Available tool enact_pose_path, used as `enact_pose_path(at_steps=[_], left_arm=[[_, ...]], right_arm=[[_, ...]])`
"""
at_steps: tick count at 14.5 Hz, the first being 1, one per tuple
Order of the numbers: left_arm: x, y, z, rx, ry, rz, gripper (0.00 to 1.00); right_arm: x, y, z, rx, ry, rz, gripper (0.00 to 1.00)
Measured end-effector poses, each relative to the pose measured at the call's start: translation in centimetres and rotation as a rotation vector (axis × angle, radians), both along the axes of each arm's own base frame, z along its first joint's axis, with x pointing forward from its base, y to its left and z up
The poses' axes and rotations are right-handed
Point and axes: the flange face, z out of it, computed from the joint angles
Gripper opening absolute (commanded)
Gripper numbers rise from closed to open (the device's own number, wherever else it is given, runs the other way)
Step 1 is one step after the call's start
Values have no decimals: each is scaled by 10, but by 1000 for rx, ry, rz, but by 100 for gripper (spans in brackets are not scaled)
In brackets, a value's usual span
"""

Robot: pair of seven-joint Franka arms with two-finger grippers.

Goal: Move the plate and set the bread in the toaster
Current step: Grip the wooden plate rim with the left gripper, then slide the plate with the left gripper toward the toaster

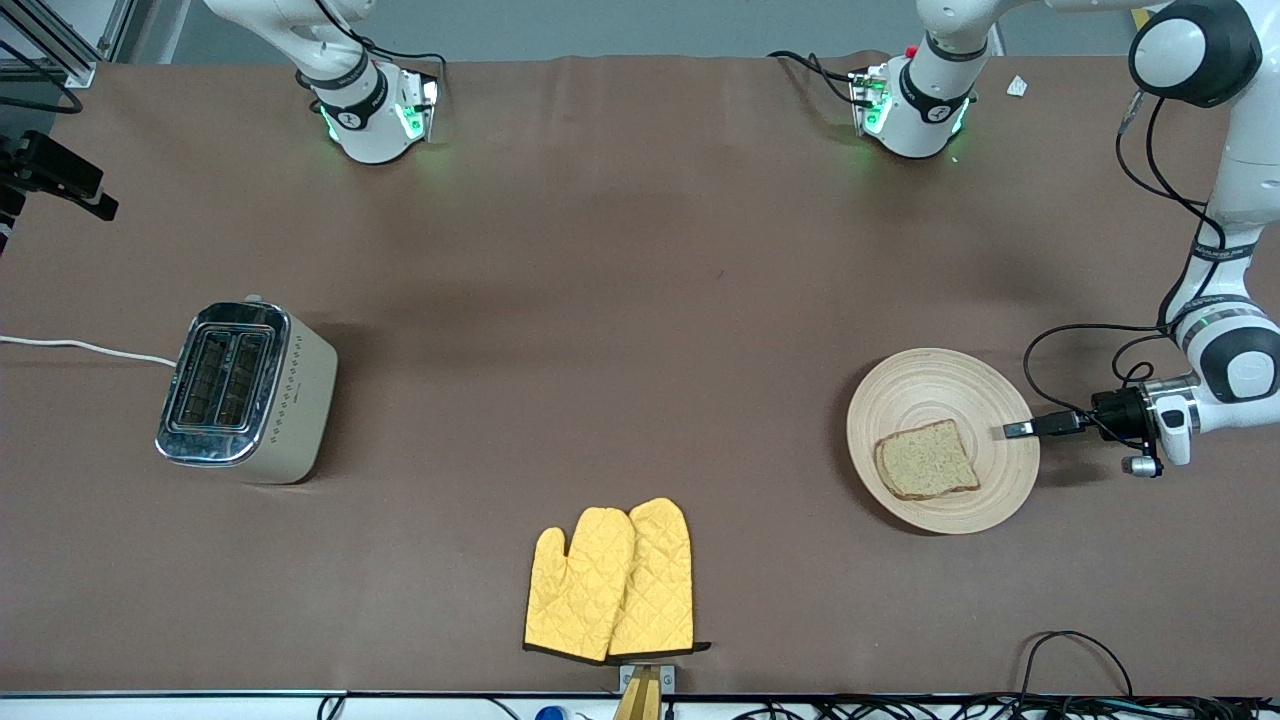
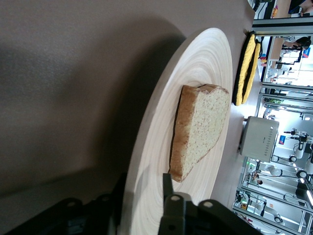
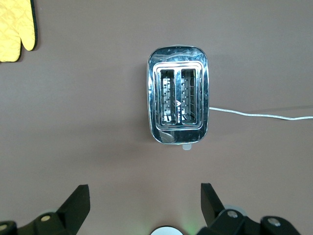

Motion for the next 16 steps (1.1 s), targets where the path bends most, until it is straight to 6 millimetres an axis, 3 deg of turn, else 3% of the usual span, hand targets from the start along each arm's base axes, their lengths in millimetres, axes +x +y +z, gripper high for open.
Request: enact_pose_path(at_steps=[4,6,8,11,16], left_arm=[[7,-10,6,-17,-23,-13,0],[18,-43,12,-53,-43,-51,0],[31,-95,21,-99,-64,-117,0],[46,-197,29,-127,-79,-223,0],[49,-354,29,-83,-132,-270,0]], right_arm=[[0,0,0,1,0,0,100],[0,0,0,1,0,1,100],[0,0,0,1,0,1,100],[0,0,0,1,1,1,100],[0,0,-1,1,2,1,100]])
